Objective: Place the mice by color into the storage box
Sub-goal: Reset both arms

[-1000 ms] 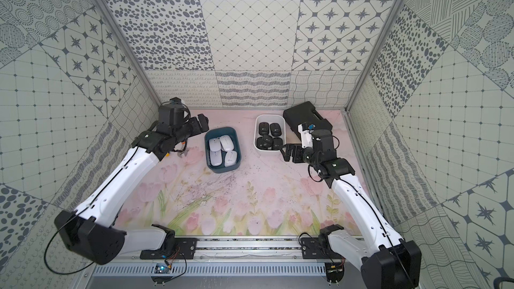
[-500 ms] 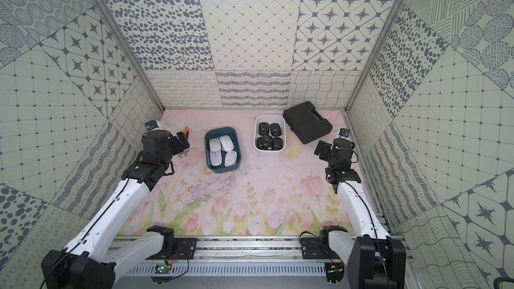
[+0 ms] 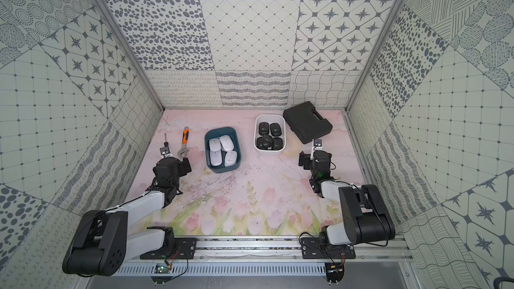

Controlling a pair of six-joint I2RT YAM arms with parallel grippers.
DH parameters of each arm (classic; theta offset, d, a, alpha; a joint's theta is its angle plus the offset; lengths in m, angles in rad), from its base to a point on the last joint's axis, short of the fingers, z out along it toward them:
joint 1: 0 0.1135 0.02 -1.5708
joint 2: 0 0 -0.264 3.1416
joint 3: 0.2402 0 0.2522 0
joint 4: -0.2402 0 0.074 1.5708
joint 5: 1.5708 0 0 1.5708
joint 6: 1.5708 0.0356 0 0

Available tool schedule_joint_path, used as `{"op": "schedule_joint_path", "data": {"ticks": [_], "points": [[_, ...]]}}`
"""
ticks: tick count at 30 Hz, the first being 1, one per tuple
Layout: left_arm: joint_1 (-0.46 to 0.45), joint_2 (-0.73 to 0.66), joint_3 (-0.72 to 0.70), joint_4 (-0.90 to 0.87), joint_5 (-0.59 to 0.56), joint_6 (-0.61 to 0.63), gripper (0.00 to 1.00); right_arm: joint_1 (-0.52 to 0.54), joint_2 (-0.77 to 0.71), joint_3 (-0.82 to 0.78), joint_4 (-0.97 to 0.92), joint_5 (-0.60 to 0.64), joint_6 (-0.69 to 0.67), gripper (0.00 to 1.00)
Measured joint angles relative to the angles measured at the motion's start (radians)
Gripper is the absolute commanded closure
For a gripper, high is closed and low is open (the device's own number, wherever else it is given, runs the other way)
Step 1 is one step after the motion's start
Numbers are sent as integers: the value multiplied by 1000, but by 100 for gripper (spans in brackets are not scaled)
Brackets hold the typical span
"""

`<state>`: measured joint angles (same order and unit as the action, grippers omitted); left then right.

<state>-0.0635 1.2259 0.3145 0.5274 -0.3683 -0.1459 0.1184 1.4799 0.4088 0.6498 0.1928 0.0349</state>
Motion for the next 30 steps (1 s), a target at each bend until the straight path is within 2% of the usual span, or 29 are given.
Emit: {"op": "schedule_joint_path", "data": {"ticks": [5, 7, 13, 18, 30], "points": [[6, -15, -42, 125, 69, 28, 1, -12, 72, -45, 175, 20, -2, 1], [6, -2, -49, 169, 98, 35, 0, -14, 79, -48, 177, 21, -2, 1], [3, 239, -55, 354, 163, 62, 1, -18, 78, -46, 211, 22, -2, 1], [11, 328, 1, 369, 200, 69, 0, -32, 78, -37, 206, 18, 2, 1], [34, 351, 58, 366, 239, 66, 1, -47, 78, -29, 206, 16, 13, 1]]}}
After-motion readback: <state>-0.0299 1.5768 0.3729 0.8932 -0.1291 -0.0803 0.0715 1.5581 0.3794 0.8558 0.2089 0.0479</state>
